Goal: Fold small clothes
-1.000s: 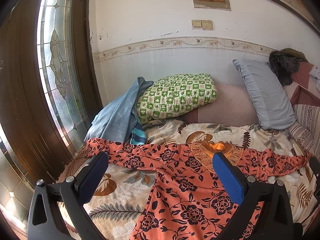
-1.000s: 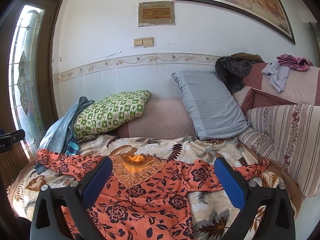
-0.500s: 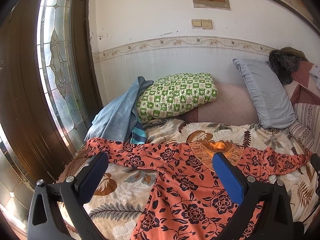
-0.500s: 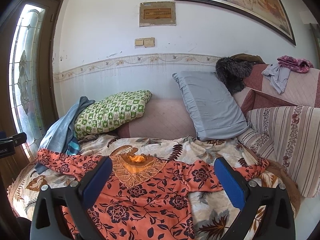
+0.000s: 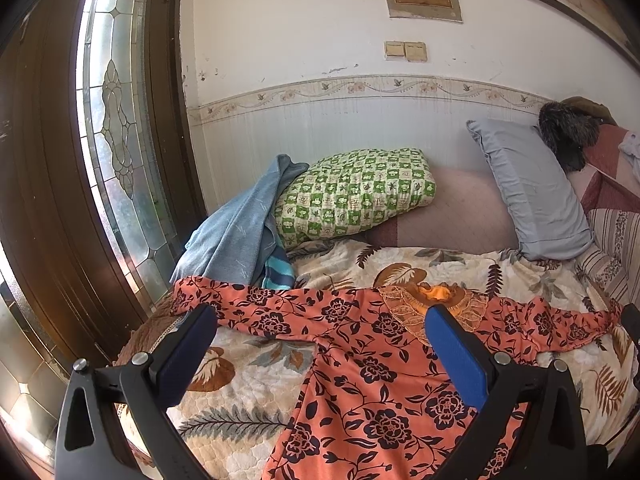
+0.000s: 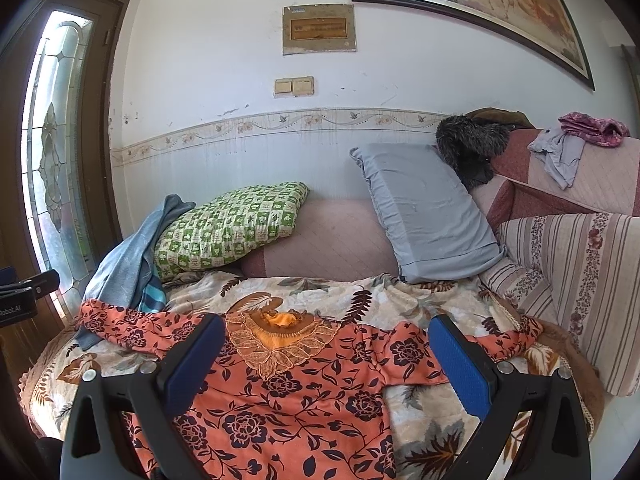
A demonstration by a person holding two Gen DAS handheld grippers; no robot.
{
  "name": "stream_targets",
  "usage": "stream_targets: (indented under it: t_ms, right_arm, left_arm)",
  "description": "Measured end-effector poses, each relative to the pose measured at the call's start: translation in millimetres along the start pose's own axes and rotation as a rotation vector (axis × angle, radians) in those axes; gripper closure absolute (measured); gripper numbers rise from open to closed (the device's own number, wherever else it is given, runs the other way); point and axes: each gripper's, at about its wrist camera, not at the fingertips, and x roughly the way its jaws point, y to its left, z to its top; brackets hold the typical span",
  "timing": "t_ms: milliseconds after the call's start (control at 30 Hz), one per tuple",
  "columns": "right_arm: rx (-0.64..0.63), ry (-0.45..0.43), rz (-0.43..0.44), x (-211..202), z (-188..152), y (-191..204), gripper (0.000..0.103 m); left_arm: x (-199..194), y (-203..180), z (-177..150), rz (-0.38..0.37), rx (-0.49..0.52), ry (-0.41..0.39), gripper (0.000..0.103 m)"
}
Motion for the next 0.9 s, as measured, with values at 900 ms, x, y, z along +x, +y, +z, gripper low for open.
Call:
stream_targets:
  t_ms: [900]
  right_arm:
    - [0.0,0.011,0.002,1.0,-1.7,-2.8,0.0]
  left_arm:
    - [-0.8,-6.0,0.7,-0.001,0.006,0.003,0.0]
